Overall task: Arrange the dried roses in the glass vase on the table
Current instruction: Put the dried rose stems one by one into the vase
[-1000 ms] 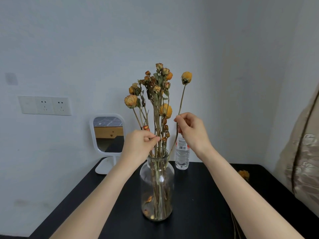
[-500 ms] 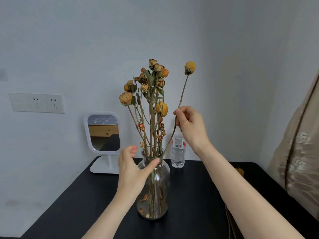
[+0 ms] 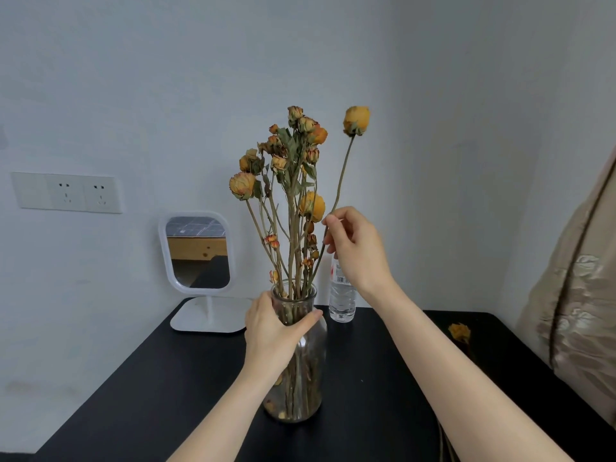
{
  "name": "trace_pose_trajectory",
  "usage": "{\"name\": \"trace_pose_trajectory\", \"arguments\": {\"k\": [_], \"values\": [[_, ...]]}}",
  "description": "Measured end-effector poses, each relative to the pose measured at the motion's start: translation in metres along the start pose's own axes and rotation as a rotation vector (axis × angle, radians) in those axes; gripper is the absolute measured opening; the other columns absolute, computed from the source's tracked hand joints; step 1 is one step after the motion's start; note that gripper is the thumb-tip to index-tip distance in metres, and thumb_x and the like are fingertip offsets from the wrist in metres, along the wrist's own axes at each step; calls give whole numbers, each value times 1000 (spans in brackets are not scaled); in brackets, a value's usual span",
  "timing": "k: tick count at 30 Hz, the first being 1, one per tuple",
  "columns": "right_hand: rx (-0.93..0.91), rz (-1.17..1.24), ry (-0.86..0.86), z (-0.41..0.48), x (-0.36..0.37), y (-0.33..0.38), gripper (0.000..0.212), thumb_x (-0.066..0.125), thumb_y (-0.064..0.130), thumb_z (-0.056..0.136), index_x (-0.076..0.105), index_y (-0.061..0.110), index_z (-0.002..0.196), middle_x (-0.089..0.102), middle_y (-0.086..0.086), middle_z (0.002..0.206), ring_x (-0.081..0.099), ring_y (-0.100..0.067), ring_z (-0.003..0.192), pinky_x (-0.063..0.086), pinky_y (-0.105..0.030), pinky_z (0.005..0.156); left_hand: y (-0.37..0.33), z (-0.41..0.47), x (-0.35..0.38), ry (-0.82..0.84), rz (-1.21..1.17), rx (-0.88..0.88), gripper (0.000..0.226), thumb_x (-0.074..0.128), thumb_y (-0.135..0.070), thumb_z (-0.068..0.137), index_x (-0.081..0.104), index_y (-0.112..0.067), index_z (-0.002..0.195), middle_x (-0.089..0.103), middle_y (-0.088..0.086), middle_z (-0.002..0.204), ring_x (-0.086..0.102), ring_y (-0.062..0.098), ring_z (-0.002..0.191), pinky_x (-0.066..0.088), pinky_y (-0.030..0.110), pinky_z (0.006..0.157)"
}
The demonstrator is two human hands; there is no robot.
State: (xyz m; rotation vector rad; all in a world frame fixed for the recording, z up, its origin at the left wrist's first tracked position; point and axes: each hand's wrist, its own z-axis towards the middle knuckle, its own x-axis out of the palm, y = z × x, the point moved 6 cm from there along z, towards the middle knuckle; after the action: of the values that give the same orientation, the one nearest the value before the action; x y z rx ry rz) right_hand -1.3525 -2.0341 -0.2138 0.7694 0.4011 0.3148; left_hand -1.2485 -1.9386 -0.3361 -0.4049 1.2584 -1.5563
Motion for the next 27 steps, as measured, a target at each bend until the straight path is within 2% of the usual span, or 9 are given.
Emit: {"name": "trace_pose_trajectory", "arguments": {"k": [2,6,8,10,12,15,18,23,27], "values": [[11,-42,61,-3,4,-5,14,45,23,97,57,17,92,58,5,68,55,-9,63,50,-26,65,1,1,-1,36,-36,5,69,78,-49,63,50,-21,119,57,-3,116,50,16,113,46,39,98],[37,-63,206,-11,14,-15,13,49,20,96,59,14,90,59,7,69,55,-4,62,45,-13,60,5,5,-2,112,-73,-1,64,77,-51,60,56,-23,113,58,-2,113,51,17,113,46,43,97],[34,-109,260,-16,16,-20,13,52,20,94,61,14,89,60,8,70,55,-4,64,46,-13,62,7,7,-1,141,-90,-2,65,77,-53,58,57,-23,112,58,-2,112,52,16,112,46,43,97],[22,-167,293,-19,19,-24,15,55,22,93,66,11,89,62,6,74,56,-8,68,48,-20,67,8,8,-1,168,-114,-11,63,77,-54,56,58,-27,109,59,-2,112,54,15,110,47,42,96],[16,-207,305,-20,22,-27,17,59,24,90,69,10,88,67,0,80,60,-14,73,50,-26,71,10,8,-1,201,-140,-29,54,78,-55,54,57,-37,101,59,-3,112,56,12,107,48,37,93],[-4,-259,344,-22,28,-27,14,62,24,88,69,14,81,67,2,81,59,-6,71,47,-16,66,12,9,-1,256,-169,-55,43,78,-53,56,53,-46,91,58,-7,112,56,3,99,44,19,76],[-1,-347,408,-25,35,-31,15,64,26,87,70,13,83,63,5,78,55,-3,65,42,-15,63,14,10,0,277,-185,-63,38,78,-47,62,52,-47,89,57,-8,115,54,-1,95,39,14,70],[-8,-320,274,-19,28,-21,23,65,38,84,64,19,71,53,11,56,49,-1,49,34,-9,49,16,10,1,269,-187,-63,36,78,-47,63,52,-45,88,57,-8,115,53,1,98,42,20,78],[-3,-232,210,-16,24,-18,23,66,32,84,67,10,77,58,9,57,53,2,46,39,-9,52,16,9,1,247,-185,-47,32,78,-43,65,52,-47,85,55,-9,116,50,-2,95,38,21,81]]}}
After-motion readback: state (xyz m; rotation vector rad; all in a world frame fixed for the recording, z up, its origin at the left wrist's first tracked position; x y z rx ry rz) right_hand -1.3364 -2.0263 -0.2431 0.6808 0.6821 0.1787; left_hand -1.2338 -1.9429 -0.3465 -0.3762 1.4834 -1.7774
